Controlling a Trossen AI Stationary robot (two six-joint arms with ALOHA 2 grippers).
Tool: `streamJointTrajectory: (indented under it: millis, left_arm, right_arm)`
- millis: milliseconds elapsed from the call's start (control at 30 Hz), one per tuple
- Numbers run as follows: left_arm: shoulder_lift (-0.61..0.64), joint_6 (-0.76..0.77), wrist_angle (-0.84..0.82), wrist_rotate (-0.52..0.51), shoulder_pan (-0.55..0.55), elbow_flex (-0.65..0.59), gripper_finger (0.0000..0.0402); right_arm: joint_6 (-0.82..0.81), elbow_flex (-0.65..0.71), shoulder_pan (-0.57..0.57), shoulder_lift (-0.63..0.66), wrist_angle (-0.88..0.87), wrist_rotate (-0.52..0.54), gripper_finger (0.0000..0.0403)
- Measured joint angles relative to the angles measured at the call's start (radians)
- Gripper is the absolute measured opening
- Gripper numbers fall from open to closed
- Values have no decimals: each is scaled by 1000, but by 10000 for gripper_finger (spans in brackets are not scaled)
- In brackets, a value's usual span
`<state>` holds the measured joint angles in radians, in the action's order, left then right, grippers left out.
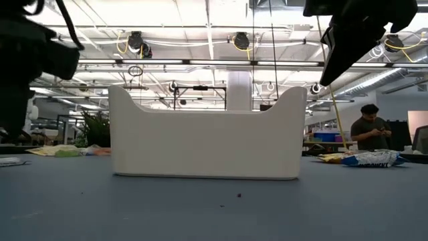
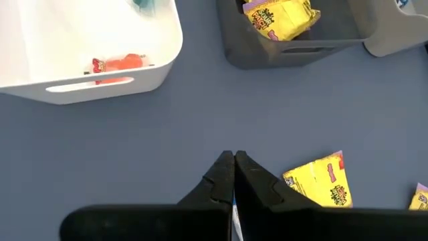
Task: Sort candy
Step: Put the white chocolate bar into the gray bin
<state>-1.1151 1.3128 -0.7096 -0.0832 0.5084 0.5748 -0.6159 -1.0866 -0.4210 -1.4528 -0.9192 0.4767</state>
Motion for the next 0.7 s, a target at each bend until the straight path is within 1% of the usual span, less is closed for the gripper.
streamJointTrajectory:
  millis: [100, 167, 333, 500, 600, 700]
  left_arm:
    - [-30, 17, -8, 16, -30, -22, 230]
    - [-53, 17, -12, 29, -47, -31, 234]
    - [-99, 10, 14, 32, -74, -51, 234]
    - [-123, 10, 126, 59, -78, -89, 235]
    - [-127, 9, 135, 57, -78, -90, 234]
    - [-128, -13, 148, 49, -78, -91, 220]
  right_arm:
    - [-1, 0, 0, 0, 1, 0, 0]
    - [-1, 1, 0, 0, 1, 0, 0]
    - [5, 1, 0, 0, 2, 12, 0]
    - [8, 1, 0, 0, 2, 21, 0]
    - [7, 1, 0, -1, 2, 21, 0]
    - [7, 1, 0, -1, 4, 21, 0]
